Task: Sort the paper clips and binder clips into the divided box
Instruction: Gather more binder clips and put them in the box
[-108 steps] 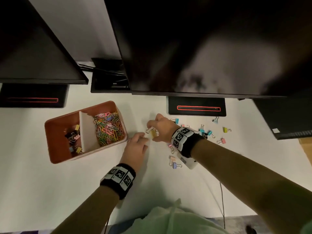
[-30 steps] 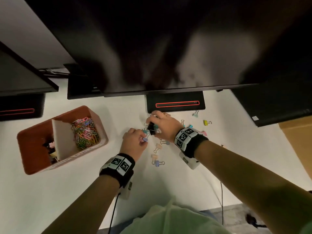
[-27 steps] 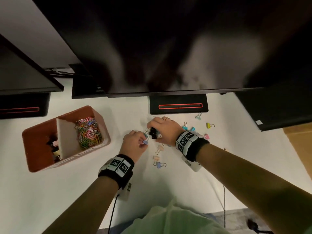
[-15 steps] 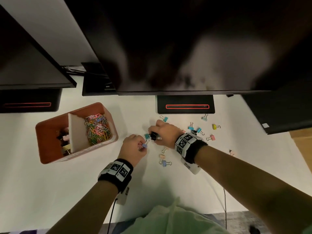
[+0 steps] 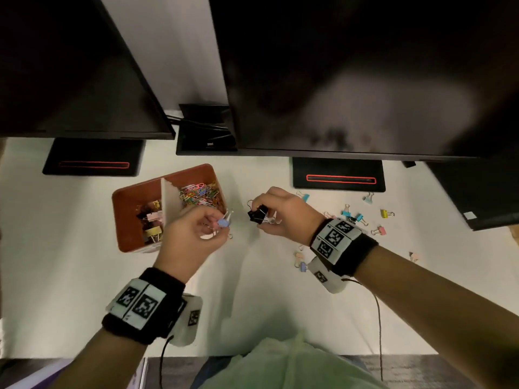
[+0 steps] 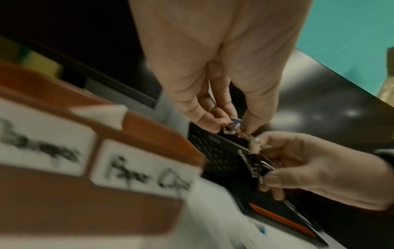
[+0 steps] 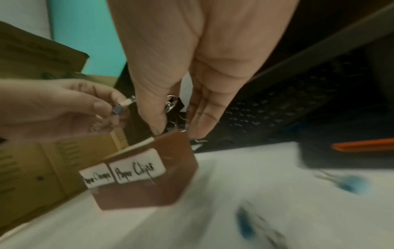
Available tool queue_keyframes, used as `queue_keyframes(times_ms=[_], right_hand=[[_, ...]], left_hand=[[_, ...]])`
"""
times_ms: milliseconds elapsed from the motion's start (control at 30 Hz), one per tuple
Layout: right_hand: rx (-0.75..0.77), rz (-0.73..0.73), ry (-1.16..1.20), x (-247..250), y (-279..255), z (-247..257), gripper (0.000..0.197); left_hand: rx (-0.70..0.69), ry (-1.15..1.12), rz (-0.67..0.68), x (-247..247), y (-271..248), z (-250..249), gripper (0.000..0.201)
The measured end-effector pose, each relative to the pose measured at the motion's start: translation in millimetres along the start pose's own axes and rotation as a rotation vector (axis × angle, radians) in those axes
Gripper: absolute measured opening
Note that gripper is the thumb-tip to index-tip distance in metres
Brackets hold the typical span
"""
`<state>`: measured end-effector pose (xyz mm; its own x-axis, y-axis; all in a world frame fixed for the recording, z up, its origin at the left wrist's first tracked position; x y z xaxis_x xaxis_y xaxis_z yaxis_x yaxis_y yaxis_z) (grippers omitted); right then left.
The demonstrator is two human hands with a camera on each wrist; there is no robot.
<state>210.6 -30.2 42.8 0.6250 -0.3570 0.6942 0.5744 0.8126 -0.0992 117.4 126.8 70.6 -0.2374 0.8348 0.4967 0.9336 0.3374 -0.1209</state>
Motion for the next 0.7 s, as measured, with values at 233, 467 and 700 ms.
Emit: queue_keyframes(times_ms=[233,467,700], right_hand=[[0.204,0.067,0.035,-43,88,121,0.035],[0.059,0.147,-0.021,-80,128,134,0.059],[-0.069,-0.094,-0.105,-8,64,49,0.029]], left_hand=[[0.209,0.132,-0.275,125,4,61,0.02],[0.294,0.146,-0.168,132,15,98,0.029],[0.059,0.111,-0.16,107,-5,42,0.017]])
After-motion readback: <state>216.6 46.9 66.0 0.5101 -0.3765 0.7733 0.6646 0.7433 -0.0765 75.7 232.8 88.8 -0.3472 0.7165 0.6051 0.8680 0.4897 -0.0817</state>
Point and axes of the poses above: each hand's wrist, its own y-axis towards the middle knuckle, its own x-axis out of the back of the hand, z = x × y, the point moved 7 cm from there along y, towards the middle knuckle, and after that the axes turned 2 degrees about x, right-handed, at the moved point
